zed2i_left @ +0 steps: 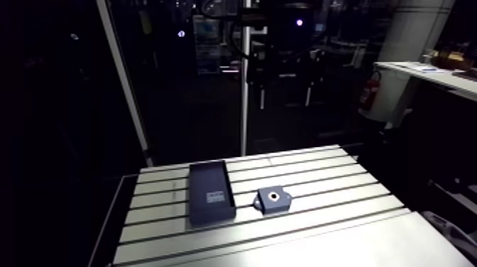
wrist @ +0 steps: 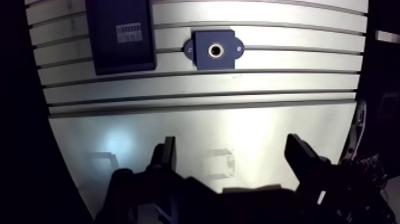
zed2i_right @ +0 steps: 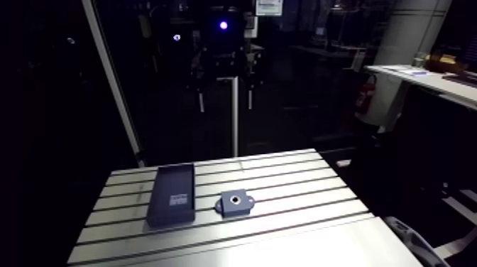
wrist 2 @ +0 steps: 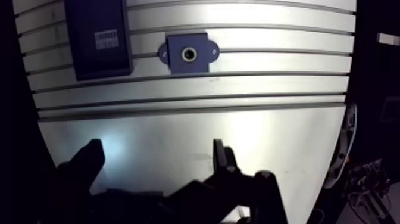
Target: Pick up the bearing and press it into the housing until flush.
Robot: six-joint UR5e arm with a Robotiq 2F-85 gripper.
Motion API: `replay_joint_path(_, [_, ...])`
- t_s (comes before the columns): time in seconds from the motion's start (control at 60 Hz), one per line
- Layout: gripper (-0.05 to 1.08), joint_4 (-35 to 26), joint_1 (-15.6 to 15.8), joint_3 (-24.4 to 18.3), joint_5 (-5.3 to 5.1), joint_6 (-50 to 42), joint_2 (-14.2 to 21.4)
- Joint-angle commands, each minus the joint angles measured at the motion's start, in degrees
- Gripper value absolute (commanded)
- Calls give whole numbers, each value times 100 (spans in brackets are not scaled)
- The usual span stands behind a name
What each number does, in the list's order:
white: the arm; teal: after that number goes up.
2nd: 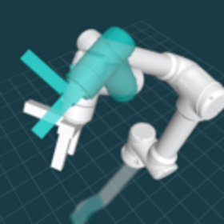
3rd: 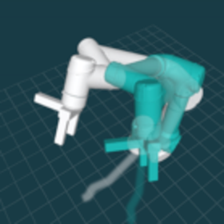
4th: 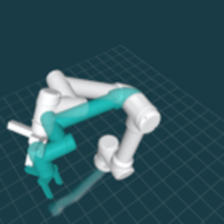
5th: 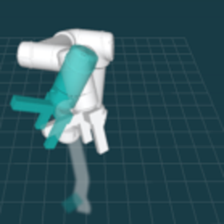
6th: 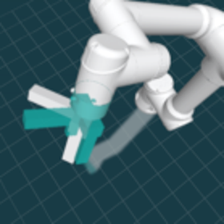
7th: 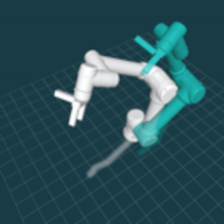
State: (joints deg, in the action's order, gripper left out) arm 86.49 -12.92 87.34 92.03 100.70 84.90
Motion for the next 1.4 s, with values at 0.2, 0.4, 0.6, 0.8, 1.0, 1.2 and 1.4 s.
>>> replay_joint_path(0.2, [1, -405, 243, -831, 13, -152, -399])
replay_joint_path(0.4, [1, -455, 306, -873, -4, -143, -300])
replay_joint_path(0.6, [1, -462, 324, -839, -6, -143, -131])
replay_joint_path(0.8, [1, -463, 342, -803, -5, -143, -134])
replay_joint_path(1.0, [1, -446, 375, -811, -15, -143, -153])
replay_joint_path(1.2, [1, -436, 394, -803, -23, -152, -154])
replay_joint_path(1.4, [1, -427, 422, -753, -23, -152, -154])
